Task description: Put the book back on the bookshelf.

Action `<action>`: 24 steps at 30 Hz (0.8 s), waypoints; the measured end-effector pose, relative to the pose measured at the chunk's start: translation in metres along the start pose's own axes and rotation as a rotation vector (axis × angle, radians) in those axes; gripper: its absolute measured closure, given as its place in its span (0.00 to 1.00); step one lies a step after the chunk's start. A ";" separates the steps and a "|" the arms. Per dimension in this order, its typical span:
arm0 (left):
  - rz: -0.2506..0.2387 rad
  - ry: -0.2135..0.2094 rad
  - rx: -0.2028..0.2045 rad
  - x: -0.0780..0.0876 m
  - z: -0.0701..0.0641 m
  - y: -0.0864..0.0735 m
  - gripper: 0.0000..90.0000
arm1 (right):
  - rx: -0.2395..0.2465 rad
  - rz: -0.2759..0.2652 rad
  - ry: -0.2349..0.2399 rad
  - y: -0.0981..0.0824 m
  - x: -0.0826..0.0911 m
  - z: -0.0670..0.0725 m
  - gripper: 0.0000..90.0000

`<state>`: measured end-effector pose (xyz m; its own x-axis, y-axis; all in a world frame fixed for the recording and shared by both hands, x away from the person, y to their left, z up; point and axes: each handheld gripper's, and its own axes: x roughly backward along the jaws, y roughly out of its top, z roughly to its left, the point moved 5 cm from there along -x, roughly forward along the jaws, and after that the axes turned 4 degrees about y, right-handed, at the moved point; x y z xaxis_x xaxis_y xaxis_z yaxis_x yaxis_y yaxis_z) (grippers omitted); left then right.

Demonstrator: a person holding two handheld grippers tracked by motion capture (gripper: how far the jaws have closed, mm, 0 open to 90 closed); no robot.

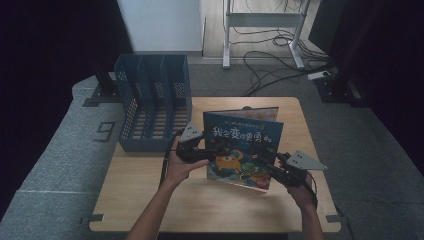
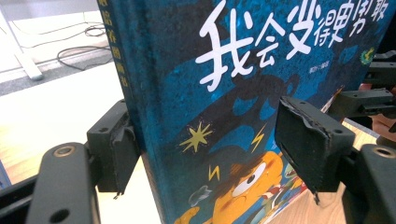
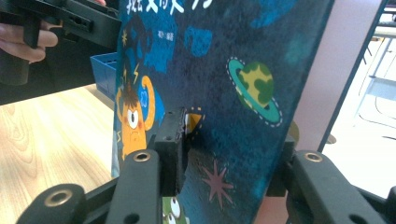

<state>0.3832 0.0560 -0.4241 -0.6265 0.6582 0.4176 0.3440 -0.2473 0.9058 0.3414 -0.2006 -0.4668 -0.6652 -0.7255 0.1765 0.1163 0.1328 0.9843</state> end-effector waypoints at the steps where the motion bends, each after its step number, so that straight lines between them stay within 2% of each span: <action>1: -0.001 0.004 -0.004 0.000 0.000 0.000 0.28 | -0.004 0.000 0.002 -0.001 0.000 -0.001 0.65; 4: -0.002 0.009 -0.013 -0.001 0.000 -0.001 0.28 | -0.015 0.009 0.001 -0.003 -0.001 -0.003 0.64; 9: -0.019 -0.013 -0.027 0.006 -0.004 -0.004 0.30 | -0.030 0.014 -0.011 -0.007 -0.002 -0.007 0.61; 15: -0.034 -0.007 -0.072 0.012 -0.010 -0.008 0.32 | -0.036 0.022 -0.029 -0.009 -0.003 -0.010 0.58; 24: -0.040 0.011 -0.060 0.008 -0.004 -0.007 0.37 | -0.059 0.016 -0.049 -0.009 -0.003 -0.013 0.57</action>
<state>0.3727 0.0598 -0.4268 -0.6468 0.6604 0.3815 0.2763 -0.2633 0.9243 0.3518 -0.2079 -0.4766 -0.6981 -0.6894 0.1931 0.1695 0.1028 0.9801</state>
